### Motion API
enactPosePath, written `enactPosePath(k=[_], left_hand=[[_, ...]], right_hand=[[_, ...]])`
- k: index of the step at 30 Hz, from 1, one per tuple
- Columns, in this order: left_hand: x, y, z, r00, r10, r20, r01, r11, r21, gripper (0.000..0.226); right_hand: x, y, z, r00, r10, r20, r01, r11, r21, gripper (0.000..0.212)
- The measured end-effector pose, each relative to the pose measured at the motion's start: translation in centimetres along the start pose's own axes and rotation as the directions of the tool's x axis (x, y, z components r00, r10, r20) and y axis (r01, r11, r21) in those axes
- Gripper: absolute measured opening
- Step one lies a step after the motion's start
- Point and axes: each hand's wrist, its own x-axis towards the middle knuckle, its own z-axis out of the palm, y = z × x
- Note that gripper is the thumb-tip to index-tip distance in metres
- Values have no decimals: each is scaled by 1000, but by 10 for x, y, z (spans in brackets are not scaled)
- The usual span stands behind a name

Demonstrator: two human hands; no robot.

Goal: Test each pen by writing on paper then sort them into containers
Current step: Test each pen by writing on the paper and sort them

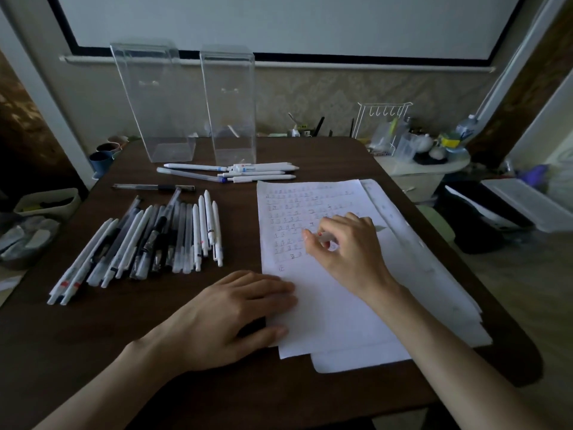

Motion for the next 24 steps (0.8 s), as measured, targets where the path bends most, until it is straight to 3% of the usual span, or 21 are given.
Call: enactPosePath(k=[3, 5, 8, 10, 12, 15, 19, 24], left_hand=[[0, 0, 0, 1000, -9, -1, 9, 1000, -11, 46], [0, 0, 0, 1000, -6, 7, 6, 1000, -2, 47], [0, 0, -1, 1000, -1, 14, 1, 1000, 28, 49], [0, 0, 0, 1000, 1, 19, -2, 999, 50, 50], [1, -1, 2, 1000, 4, 25, -5, 999, 50, 52], [0, -2, 3, 999, 7, 44, -8, 999, 40, 56], [1, -3, 5, 998, 15, 67, -18, 999, 42, 57], [1, -5, 5, 997, 20, 71, -22, 999, 31, 57]], right_hand=[[2, 5, 1, 999, -45, 6, 45, 996, 78, 45], [2, 4, 0, 998, -53, -40, 60, 974, 218, 35], [3, -4, -6, 990, 65, -122, -1, 884, 467, 29], [3, -9, -11, 987, 107, -116, -33, 858, 512, 36], [0, -11, -11, 987, 158, -26, -117, 822, 557, 41], [-1, -20, -8, 945, 242, 222, -327, 639, 696, 42], [2, -24, 0, 928, 204, 312, -368, 636, 679, 16], [0, -20, 5, 885, 271, 379, -459, 646, 610, 22]])
